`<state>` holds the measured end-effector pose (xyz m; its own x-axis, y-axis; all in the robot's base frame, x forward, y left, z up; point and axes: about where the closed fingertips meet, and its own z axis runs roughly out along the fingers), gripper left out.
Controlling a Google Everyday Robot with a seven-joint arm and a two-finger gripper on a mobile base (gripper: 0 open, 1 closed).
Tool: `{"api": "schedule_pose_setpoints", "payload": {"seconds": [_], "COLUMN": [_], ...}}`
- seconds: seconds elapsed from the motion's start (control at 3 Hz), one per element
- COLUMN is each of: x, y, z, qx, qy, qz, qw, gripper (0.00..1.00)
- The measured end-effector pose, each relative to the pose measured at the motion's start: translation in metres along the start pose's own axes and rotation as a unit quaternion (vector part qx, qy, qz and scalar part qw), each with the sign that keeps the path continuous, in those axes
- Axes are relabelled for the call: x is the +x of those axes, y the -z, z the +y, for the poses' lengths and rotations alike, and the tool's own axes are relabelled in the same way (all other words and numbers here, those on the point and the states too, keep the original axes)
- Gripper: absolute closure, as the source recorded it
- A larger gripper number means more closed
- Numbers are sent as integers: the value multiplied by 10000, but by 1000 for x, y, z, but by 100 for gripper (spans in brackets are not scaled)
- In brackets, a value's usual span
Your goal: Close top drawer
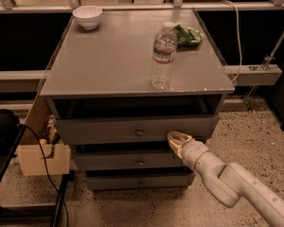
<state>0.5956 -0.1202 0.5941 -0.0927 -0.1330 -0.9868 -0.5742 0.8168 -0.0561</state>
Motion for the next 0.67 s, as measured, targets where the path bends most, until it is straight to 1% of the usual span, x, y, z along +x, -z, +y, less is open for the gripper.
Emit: {"api": "schedule_pose_setpoints", "payload": {"seconds": [0.33,0.67], "x": [-1,-1], "y": [-1,-1], "z": [-1,-1], "qx": [4,4], "qy": [21,21], "qz": [-6,-6], "qw": [10000,10000], "gripper": [97,73]}}
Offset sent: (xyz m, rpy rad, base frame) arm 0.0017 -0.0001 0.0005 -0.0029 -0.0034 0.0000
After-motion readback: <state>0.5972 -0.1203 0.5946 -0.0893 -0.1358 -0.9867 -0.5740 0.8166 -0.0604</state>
